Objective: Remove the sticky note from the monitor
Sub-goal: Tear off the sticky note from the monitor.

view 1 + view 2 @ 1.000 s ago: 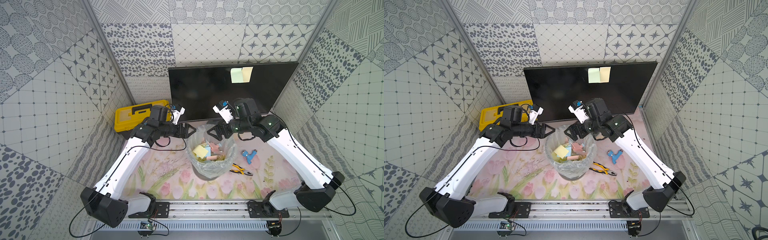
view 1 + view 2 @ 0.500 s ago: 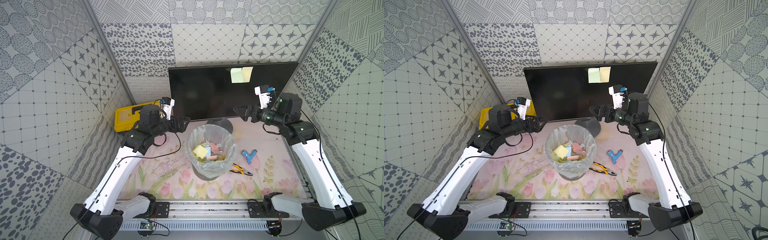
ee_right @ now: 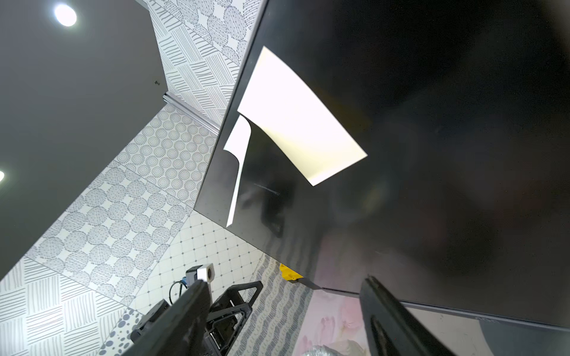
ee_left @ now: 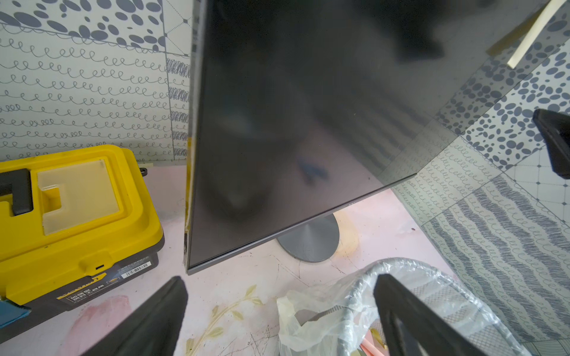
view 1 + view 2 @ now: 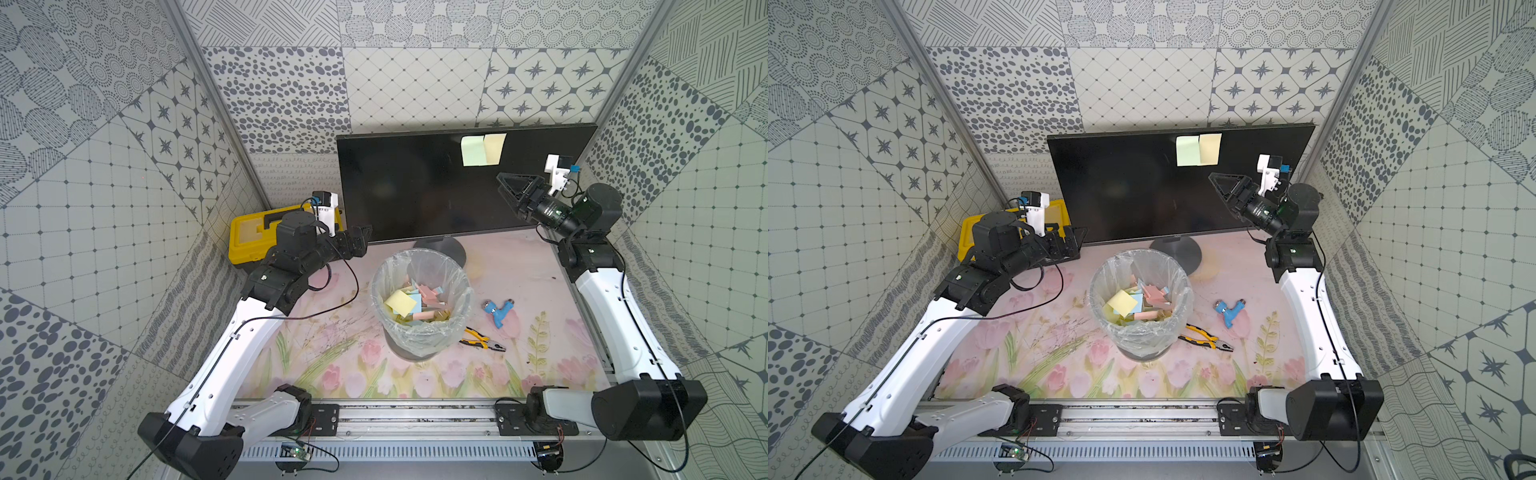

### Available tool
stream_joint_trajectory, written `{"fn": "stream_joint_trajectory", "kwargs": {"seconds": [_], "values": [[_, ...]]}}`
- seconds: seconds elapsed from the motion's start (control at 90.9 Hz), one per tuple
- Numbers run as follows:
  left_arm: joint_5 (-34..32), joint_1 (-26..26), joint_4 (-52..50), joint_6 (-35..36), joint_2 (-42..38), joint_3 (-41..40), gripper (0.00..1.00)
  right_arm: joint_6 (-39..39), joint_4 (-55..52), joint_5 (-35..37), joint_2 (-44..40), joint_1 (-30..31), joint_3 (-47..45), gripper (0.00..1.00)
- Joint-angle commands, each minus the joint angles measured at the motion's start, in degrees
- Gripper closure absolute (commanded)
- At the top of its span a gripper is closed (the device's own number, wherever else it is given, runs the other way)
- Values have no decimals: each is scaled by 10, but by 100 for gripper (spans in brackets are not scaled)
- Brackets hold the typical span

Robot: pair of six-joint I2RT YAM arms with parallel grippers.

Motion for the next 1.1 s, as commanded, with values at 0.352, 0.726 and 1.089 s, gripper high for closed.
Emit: {"fn": "stream_joint_trajectory", "kwargs": {"seconds": [0.352, 0.726, 1.089], "values": [[-14, 4, 47, 3, 8, 1, 1, 63, 55, -3, 41, 22, 78, 31], [-16, 4, 51, 2, 3, -1, 1, 3, -29, 25, 87, 57, 148, 41], [-15, 4, 49, -2, 3, -1, 1, 6, -20, 40, 121, 70, 182, 58]]}}
